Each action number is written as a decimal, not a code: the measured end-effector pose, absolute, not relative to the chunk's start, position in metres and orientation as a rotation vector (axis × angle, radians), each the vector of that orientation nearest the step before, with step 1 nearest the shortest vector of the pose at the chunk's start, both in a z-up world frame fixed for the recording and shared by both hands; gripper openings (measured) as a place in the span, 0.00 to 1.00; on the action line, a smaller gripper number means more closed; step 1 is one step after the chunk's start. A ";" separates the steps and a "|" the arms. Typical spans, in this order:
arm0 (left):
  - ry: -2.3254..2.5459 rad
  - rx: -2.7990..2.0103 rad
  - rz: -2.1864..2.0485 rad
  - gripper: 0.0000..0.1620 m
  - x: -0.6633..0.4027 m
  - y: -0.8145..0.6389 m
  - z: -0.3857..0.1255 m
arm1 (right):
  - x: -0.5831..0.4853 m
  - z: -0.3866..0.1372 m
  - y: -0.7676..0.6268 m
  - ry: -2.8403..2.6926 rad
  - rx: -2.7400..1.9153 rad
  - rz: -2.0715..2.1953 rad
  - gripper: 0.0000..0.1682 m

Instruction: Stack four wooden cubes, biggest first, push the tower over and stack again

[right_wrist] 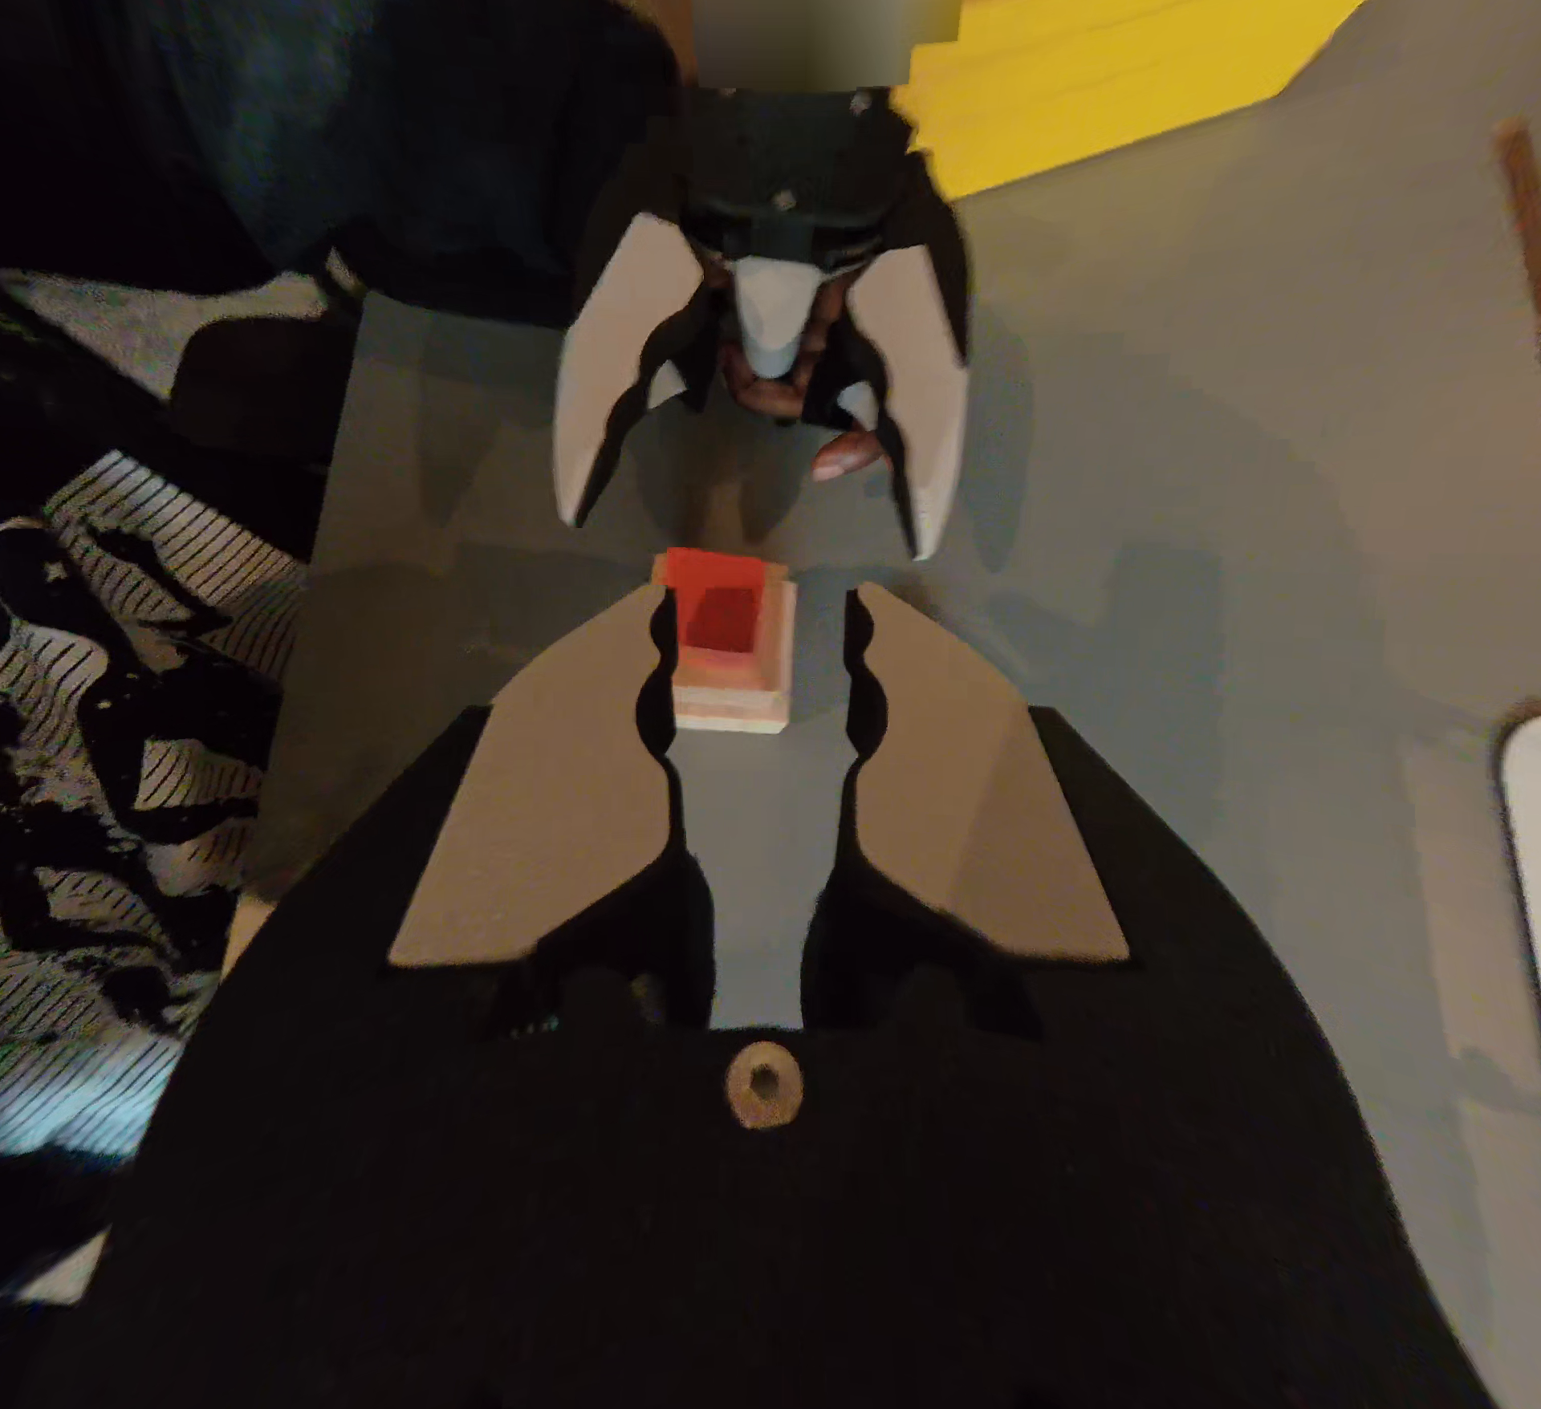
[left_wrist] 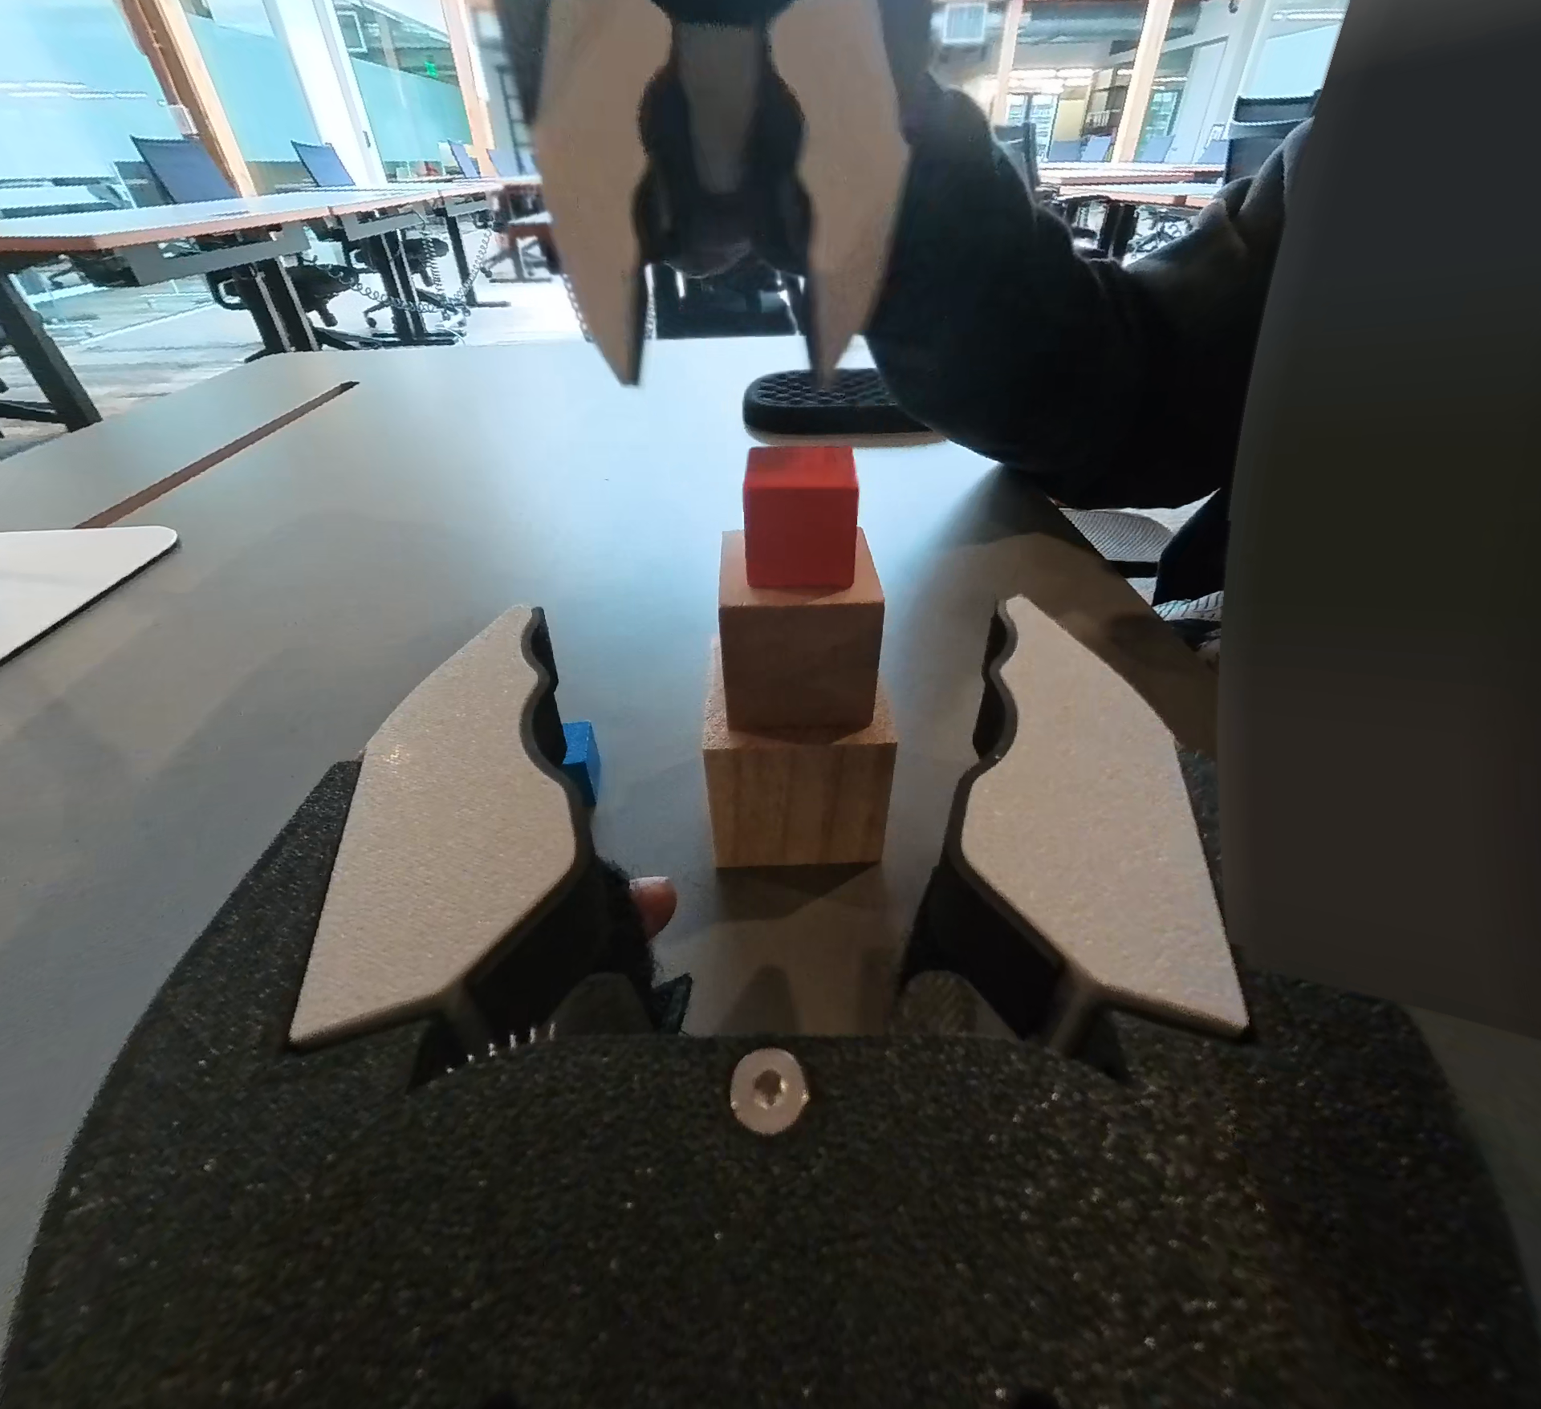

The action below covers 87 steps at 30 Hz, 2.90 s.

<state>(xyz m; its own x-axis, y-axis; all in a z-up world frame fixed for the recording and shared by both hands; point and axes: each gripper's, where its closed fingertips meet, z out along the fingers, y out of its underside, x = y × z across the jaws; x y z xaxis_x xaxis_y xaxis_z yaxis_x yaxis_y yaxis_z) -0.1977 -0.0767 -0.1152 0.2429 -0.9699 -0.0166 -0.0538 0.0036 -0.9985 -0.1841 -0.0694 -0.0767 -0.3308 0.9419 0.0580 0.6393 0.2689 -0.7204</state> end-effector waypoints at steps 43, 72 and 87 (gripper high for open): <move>1.042 -1.349 -0.997 0.60 -0.200 -0.074 -0.114 | -0.171 -0.047 -0.063 -1.863 -1.416 0.759 0.12; 1.055 -1.352 -0.989 0.59 -0.199 -0.075 -0.115 | -0.186 -0.072 -0.082 -1.903 -1.525 0.767 0.26; 1.060 -1.354 -0.988 0.59 -0.198 -0.076 -0.115 | -0.123 -0.001 -0.078 -1.546 -1.232 0.861 0.83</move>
